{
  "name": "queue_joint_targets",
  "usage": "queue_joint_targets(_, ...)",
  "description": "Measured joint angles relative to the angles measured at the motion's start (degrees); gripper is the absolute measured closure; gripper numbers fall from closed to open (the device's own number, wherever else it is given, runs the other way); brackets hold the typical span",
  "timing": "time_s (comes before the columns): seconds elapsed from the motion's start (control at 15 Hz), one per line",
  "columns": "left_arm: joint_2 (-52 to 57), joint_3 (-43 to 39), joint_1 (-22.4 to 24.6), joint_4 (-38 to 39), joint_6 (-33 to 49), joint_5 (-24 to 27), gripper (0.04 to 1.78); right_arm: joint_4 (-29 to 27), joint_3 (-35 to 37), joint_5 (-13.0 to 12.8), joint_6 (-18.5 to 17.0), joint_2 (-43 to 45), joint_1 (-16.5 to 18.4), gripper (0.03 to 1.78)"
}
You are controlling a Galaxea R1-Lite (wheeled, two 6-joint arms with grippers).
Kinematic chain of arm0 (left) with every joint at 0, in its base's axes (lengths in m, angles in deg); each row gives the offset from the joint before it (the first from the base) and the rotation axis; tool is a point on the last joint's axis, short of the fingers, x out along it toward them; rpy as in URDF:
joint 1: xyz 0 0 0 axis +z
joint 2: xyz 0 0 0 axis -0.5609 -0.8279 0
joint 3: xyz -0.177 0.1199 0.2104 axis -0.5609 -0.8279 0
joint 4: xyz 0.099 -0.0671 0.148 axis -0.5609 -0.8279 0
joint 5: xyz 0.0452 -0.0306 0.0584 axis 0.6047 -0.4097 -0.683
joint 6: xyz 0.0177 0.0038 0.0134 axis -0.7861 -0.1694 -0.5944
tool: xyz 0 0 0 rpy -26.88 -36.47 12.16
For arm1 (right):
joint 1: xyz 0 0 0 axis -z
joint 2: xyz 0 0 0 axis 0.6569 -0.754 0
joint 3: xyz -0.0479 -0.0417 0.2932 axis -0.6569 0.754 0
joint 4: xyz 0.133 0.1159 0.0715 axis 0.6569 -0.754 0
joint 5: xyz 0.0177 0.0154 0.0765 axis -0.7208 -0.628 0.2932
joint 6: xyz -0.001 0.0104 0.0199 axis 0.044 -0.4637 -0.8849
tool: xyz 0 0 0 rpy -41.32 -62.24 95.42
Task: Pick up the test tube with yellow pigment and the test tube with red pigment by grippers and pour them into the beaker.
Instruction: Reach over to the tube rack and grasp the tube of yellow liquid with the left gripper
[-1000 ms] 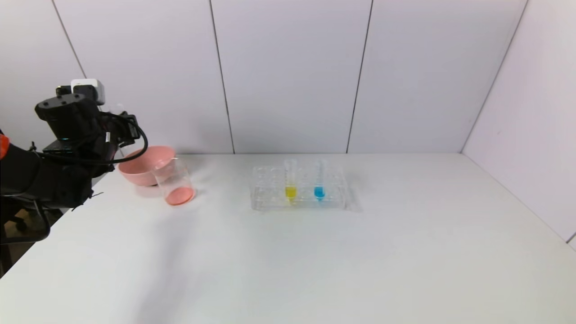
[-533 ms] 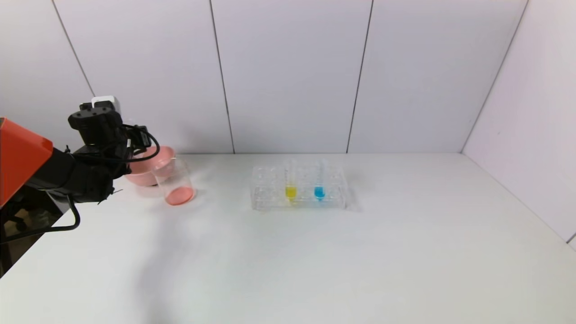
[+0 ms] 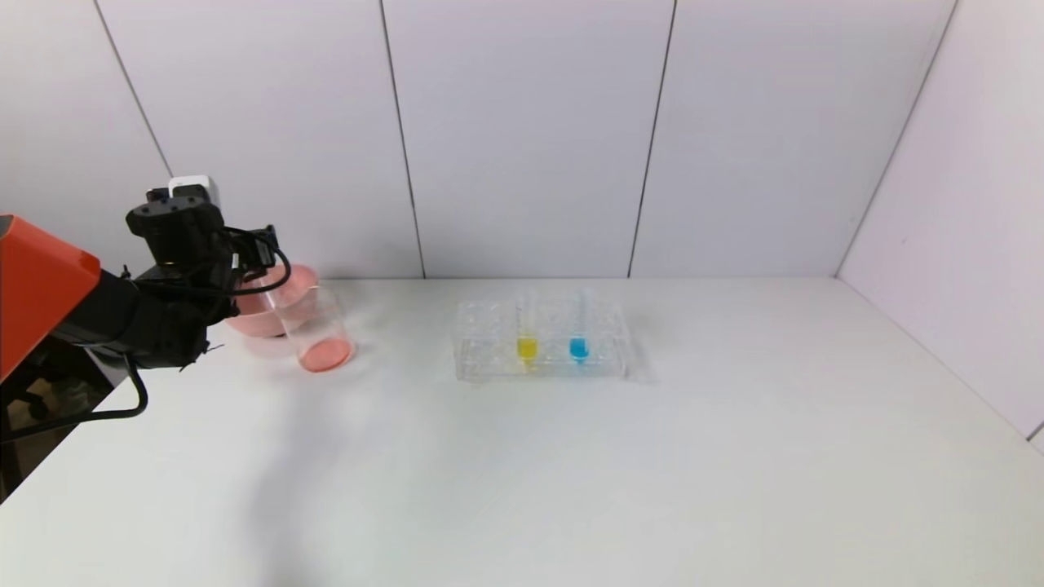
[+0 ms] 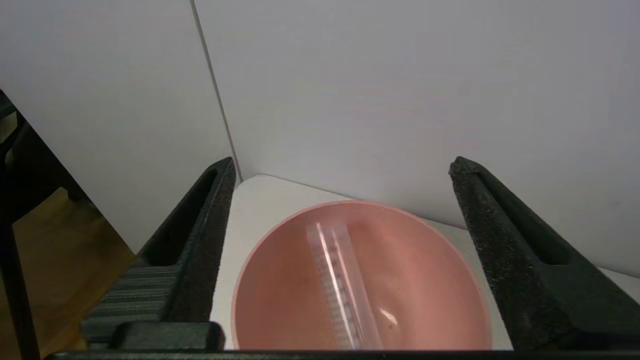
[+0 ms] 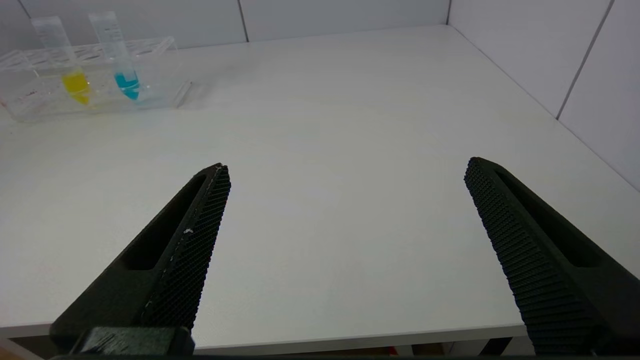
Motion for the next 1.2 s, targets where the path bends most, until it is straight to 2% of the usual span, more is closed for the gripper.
queue_joint_targets(0.13, 2.2, -1.9, -0.1, -0.5, 0.0, 0.6, 0.1, 0.0, 0.0, 0.0, 0.0, 0.0, 0.0, 0.1)
queue_joint_targets(0.33, 8.7, -8.3, -0.1, -2.4, 0.0, 6.2, 0.06, 0.0, 0.0, 0.0, 0.0, 0.0, 0.0, 0.1)
queue_joint_targets(0.67, 26.9, -23.8, -0.9, -12.8, -1.0, 26.9, 0.06, 0.0, 0.0, 0.0, 0.0, 0.0, 0.0, 0.1)
queue_joint_targets(0.8, 33.7, -30.0, -4.6, -17.1, -2.8, 33.3, 0.06, 0.0, 0.0, 0.0, 0.0, 0.0, 0.0, 0.1)
queue_joint_targets(0.93, 37.5, -34.2, -11.5, -18.1, -3.7, 33.4, 0.06, 0.0, 0.0, 0.0, 0.0, 0.0, 0.0, 0.1)
queue_joint_targets(1.07, 39.0, -36.6, -20.9, -17.9, -3.3, 28.1, 0.06, 0.0, 0.0, 0.0, 0.0, 0.0, 0.0, 0.1)
queue_joint_targets(1.2, 38.5, -37.5, -30.7, -16.1, -1.2, 20.4, 0.06, 0.0, 0.0, 0.0, 0.0, 0.0, 0.0, 0.1)
